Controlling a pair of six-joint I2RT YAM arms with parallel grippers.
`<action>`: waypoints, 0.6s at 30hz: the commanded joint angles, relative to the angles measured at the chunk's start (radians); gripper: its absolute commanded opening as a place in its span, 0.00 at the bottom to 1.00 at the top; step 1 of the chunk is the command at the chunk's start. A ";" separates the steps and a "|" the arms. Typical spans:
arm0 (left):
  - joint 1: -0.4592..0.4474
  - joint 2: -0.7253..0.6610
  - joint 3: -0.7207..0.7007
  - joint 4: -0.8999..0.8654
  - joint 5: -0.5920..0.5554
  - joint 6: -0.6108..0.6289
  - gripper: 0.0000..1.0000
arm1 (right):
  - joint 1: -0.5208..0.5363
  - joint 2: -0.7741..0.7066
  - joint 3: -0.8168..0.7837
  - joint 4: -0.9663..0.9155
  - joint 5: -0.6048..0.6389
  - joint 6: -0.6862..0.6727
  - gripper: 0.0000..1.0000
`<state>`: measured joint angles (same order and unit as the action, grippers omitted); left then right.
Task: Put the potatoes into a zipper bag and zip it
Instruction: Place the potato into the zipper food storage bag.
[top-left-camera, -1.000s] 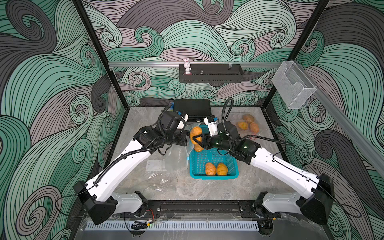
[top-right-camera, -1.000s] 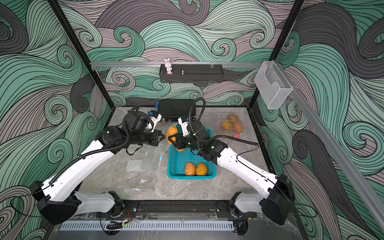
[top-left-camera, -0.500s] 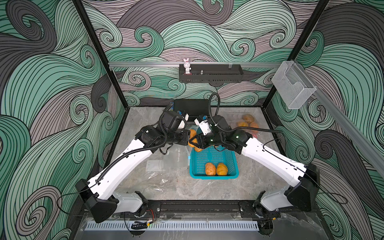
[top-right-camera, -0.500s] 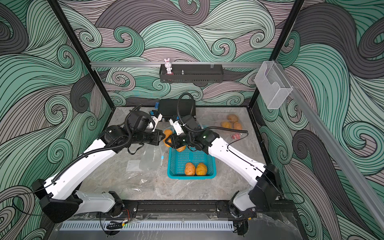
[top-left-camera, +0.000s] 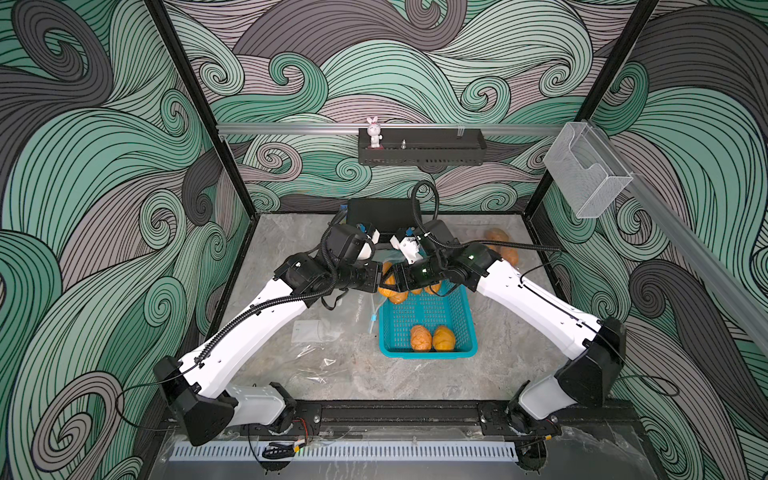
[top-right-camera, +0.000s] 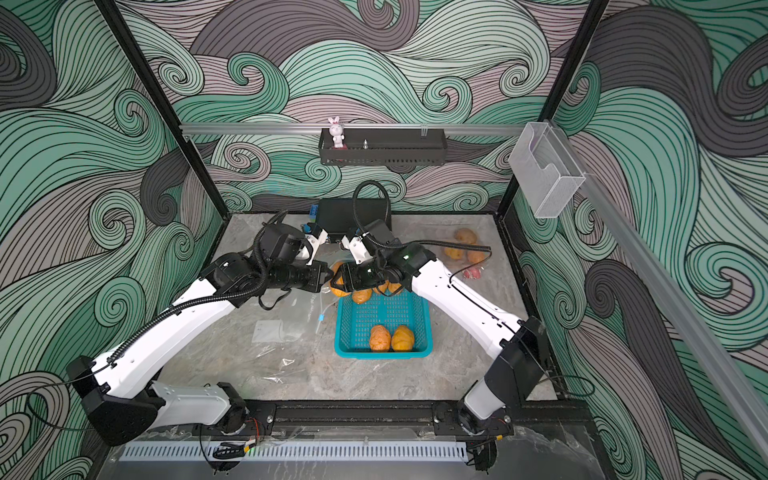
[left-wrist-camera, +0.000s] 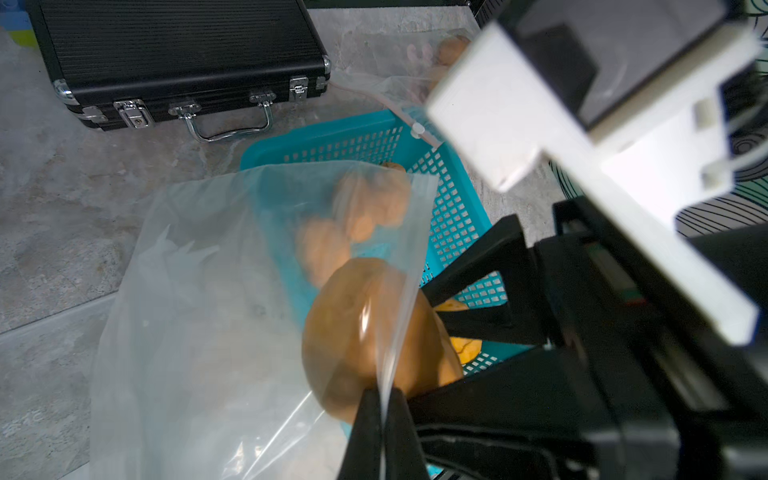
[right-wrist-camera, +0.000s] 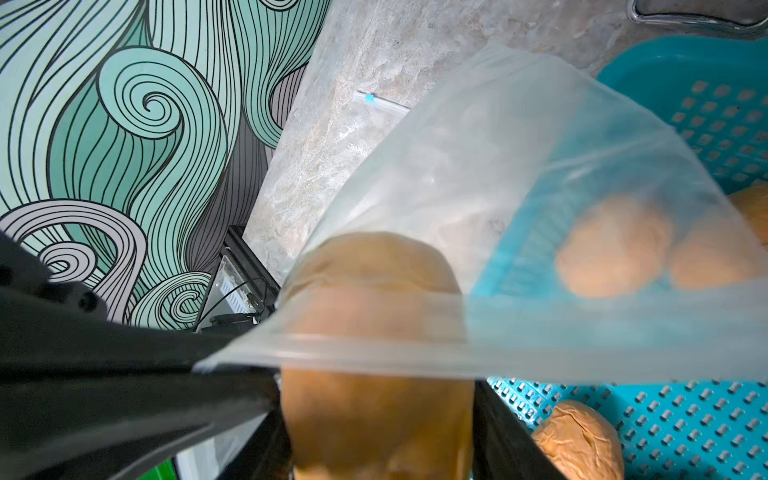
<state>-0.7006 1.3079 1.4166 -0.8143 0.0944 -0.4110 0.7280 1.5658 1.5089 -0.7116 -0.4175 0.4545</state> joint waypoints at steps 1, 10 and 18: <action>0.000 0.017 -0.004 0.010 0.039 0.002 0.00 | -0.027 0.001 0.013 0.013 -0.104 0.072 0.61; -0.001 0.005 -0.005 0.034 0.074 -0.019 0.00 | -0.079 -0.039 -0.043 0.043 -0.142 0.107 0.70; 0.000 -0.004 -0.016 0.062 0.093 -0.079 0.00 | -0.121 -0.135 -0.113 0.143 -0.196 0.099 0.73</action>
<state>-0.6968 1.3148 1.4021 -0.7868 0.1520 -0.4561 0.6231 1.4944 1.4052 -0.6357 -0.5797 0.5636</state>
